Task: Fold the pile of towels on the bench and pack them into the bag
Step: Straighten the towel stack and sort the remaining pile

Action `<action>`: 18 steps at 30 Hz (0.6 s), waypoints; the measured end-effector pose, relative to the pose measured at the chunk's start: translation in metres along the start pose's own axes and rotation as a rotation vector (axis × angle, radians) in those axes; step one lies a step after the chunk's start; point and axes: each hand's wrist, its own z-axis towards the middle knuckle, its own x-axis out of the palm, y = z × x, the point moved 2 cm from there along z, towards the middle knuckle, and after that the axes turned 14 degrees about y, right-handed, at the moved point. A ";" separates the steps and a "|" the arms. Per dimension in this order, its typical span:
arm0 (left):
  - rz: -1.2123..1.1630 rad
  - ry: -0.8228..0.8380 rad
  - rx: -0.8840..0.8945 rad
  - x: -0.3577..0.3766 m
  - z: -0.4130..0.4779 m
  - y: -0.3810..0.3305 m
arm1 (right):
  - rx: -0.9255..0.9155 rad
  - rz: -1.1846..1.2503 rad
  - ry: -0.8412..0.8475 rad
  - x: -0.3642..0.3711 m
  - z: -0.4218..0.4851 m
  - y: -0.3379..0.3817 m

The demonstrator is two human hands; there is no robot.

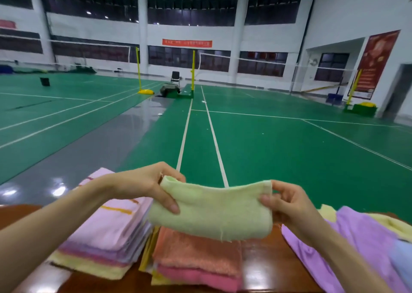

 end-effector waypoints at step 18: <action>0.298 -0.505 -0.466 -0.019 0.069 0.120 | 0.308 -0.517 -0.325 -0.045 0.078 -0.114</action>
